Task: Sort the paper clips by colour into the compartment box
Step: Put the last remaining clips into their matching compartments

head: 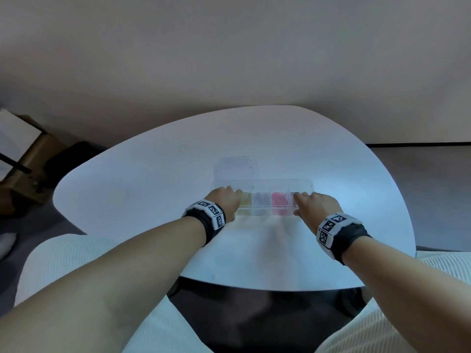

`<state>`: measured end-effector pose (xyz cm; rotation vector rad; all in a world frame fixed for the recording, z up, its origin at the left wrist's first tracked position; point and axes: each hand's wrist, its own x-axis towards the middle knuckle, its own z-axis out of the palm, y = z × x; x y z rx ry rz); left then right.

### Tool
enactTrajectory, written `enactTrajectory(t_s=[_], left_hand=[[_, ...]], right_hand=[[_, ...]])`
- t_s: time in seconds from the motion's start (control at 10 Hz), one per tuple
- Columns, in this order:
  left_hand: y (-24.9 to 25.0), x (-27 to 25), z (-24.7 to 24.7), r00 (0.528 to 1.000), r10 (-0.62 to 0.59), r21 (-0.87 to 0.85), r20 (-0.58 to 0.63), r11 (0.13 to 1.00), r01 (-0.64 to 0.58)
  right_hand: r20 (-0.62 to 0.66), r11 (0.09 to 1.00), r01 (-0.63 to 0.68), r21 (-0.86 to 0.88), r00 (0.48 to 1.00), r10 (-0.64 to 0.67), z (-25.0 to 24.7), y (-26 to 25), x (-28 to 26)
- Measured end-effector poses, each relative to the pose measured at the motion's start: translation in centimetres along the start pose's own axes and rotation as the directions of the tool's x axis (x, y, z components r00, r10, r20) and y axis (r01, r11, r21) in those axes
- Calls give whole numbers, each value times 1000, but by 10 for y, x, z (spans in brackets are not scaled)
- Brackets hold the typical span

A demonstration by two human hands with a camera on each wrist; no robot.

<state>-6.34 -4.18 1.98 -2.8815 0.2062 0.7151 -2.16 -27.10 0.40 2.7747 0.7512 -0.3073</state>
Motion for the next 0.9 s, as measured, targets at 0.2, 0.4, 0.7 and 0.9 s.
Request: enactTrajectory(t_s=[0.2,0.4,0.7,0.9], left_hand=[[-1,-1,11,996,-45,-66,-78,997,40],[9,5,25,990,-103,-68,-94,993,97],[4,-29,-7,963,-159,-255,-217,962,101],[8,-89,-52,996,-30,-438,-81,899,-9]], right_hand=[[42,989,24,-144,999,-18,2,-10,-1],[29,995,-20,-95,999,22,9,-15,-3],[189,999,-40,19,981,36,-55,-18,-16],[375,976,158,148,905,-203,-101,-45,-61]])
